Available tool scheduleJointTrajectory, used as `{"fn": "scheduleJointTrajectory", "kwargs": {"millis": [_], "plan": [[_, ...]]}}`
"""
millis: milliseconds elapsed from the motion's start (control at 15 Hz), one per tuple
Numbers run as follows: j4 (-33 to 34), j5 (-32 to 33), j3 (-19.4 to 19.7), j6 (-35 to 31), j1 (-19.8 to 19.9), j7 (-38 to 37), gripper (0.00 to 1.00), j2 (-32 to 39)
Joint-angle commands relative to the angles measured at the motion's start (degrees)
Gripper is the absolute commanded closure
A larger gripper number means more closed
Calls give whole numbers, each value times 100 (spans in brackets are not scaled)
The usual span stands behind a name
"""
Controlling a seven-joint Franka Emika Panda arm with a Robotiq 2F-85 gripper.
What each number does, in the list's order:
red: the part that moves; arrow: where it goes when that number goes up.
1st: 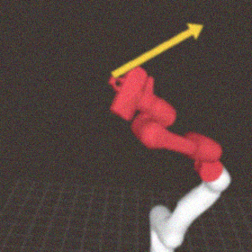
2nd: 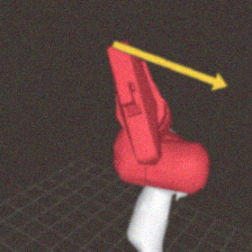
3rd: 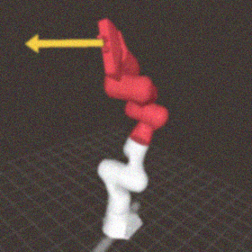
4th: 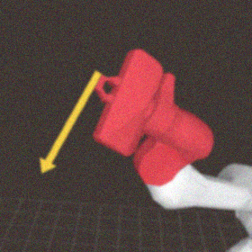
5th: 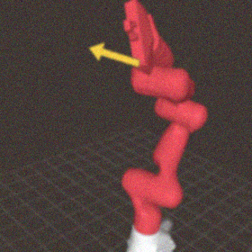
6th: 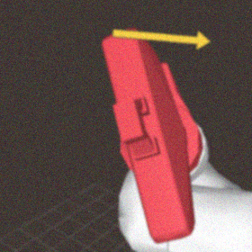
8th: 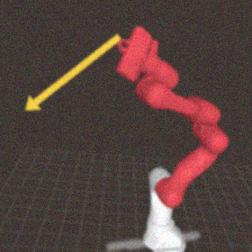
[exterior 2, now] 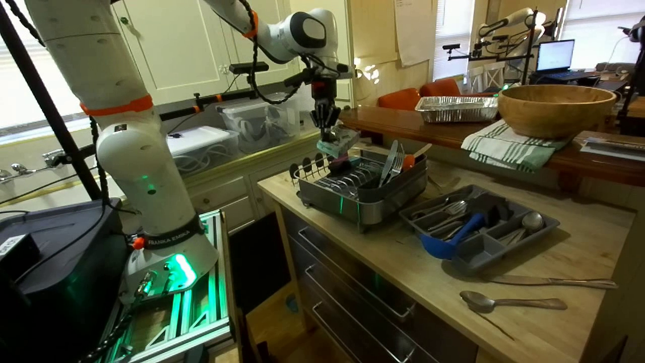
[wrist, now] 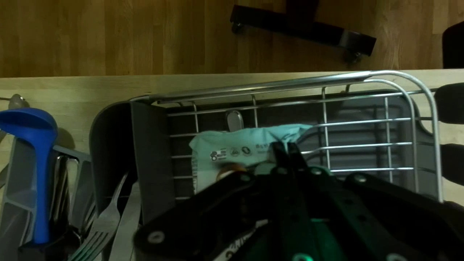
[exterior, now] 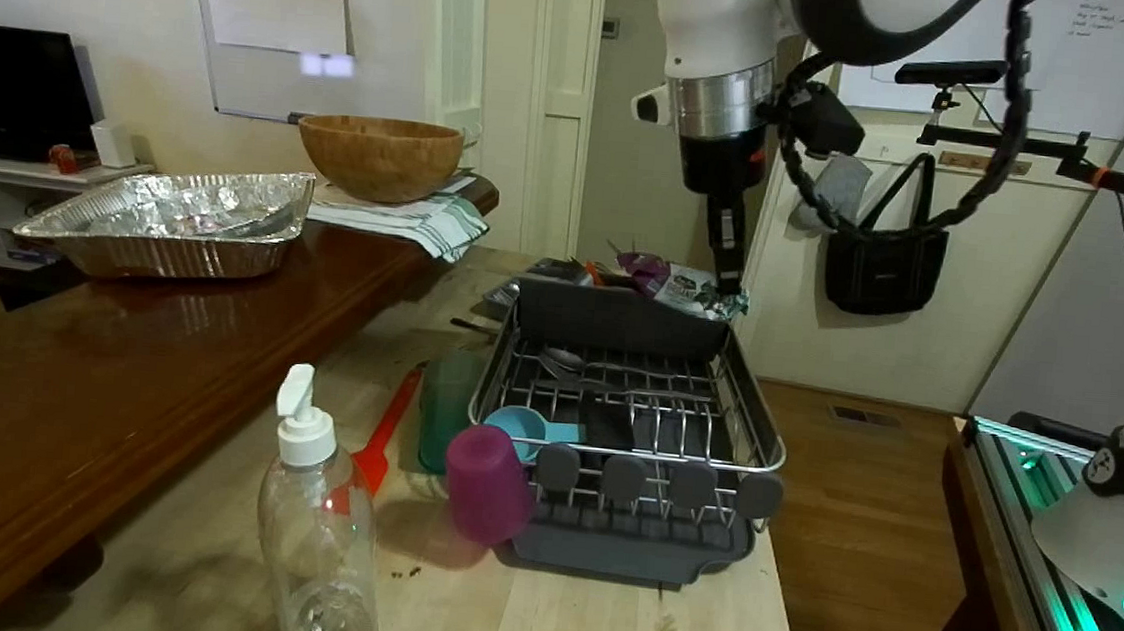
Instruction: Pick up the sachet and place it on the dish rack
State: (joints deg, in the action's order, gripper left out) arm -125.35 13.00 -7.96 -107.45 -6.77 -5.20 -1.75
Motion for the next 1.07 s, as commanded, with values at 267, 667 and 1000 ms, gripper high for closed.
{"fn": "scheduleJointTrajectory", "kwargs": {"millis": [267, 667, 1000], "plan": [[1566, -668, 85, 447, 31, 1036, 99, 1845], [2299, -338, 257, 834, -57, 662, 99, 2587], [3329, 176, 460, 1483, -90, 770, 99, 3421]]}}
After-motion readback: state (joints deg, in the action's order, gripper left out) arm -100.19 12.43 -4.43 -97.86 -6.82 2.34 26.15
